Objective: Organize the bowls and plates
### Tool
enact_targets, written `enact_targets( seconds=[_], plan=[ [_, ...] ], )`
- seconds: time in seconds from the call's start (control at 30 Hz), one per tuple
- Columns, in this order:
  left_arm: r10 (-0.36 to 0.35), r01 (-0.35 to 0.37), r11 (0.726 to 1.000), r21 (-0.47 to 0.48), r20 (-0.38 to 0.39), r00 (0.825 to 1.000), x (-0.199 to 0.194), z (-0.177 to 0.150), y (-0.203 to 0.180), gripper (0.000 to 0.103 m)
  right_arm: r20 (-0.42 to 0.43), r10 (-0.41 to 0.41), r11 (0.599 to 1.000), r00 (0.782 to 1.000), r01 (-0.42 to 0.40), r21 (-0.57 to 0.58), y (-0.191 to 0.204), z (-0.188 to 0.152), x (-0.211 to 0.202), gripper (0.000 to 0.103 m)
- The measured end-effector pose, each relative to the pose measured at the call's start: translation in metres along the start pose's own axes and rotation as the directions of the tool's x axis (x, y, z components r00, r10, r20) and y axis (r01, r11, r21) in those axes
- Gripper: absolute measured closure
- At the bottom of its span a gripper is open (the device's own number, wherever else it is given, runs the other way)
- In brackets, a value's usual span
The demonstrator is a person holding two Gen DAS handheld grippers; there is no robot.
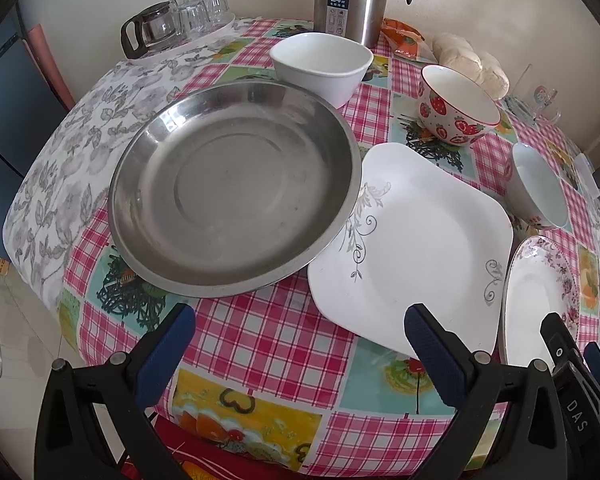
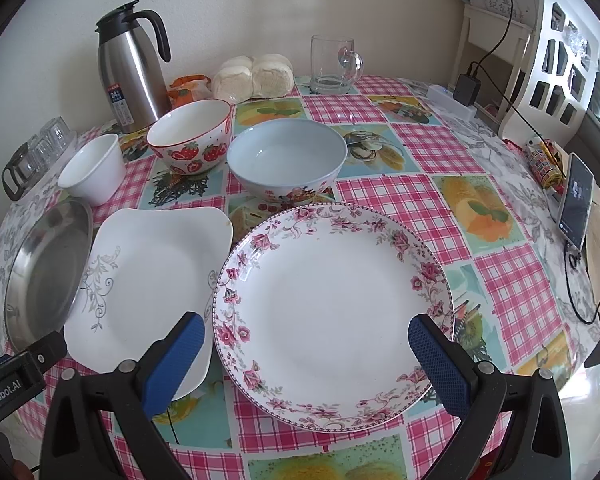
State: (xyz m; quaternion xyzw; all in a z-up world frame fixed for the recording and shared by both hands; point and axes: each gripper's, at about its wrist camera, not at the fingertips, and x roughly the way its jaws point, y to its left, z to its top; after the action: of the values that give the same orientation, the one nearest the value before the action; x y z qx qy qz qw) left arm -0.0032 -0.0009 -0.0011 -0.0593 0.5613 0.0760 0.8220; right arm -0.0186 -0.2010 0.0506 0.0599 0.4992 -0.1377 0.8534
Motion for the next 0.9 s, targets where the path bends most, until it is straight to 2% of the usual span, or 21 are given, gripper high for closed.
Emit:
enact_targets(
  seconds=[0.9],
  plan=[
    [0.006,-0.006,1.000,-0.017,-0.013,1.000,0.0023,0.0006,0.0030,0.000,-0.013,-0.006,1.000,1.000,0.006,-0.015,0.0022,-0.0018,0.0021,0.000]
  ],
)
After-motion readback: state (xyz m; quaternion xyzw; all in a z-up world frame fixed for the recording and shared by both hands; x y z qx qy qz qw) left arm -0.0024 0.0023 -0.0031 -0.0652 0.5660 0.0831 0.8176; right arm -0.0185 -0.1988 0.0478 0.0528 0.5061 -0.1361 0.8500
